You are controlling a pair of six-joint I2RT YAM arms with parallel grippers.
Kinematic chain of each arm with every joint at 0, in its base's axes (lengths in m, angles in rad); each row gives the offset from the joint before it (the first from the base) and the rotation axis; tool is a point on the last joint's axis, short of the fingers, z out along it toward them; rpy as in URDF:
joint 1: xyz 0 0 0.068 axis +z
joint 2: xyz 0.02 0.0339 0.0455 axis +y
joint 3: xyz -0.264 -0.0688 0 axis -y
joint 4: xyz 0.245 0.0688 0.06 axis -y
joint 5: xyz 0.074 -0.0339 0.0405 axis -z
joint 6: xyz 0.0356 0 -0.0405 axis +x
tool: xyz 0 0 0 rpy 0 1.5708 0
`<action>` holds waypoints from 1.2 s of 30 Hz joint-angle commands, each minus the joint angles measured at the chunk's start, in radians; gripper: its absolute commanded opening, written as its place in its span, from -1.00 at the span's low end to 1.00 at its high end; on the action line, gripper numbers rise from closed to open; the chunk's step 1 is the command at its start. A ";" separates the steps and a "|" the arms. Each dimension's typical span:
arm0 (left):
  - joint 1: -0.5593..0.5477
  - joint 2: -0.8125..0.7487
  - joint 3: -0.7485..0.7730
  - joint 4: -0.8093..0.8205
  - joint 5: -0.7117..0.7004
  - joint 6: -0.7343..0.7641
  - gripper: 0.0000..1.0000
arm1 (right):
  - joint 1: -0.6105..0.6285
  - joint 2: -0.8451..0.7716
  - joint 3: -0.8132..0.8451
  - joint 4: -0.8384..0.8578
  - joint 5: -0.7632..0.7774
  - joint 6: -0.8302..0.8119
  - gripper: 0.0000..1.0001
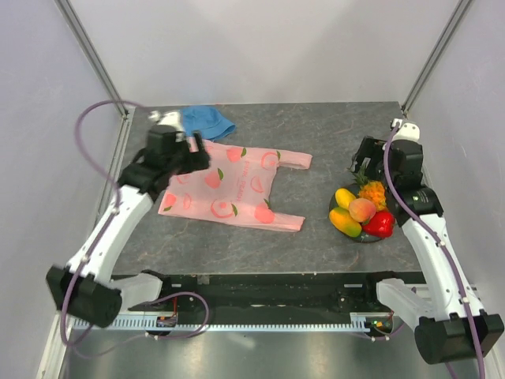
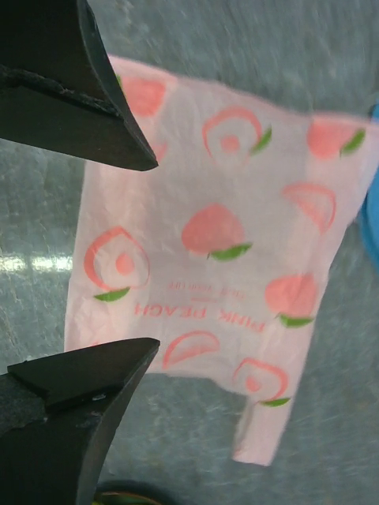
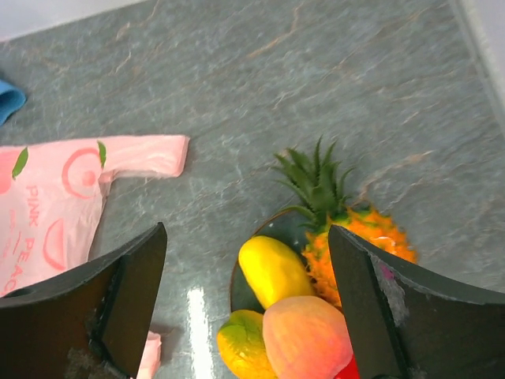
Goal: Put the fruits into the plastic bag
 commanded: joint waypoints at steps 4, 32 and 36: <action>-0.394 0.295 0.118 0.122 -0.182 0.131 0.80 | 0.009 0.027 0.024 0.033 -0.066 0.057 0.79; -0.462 0.992 0.537 0.012 -0.043 0.167 0.07 | 0.034 0.053 0.001 -0.032 -0.123 0.049 0.73; -0.462 1.022 0.549 -0.010 -0.058 0.145 0.04 | 0.032 0.049 -0.017 -0.018 -0.155 0.057 0.74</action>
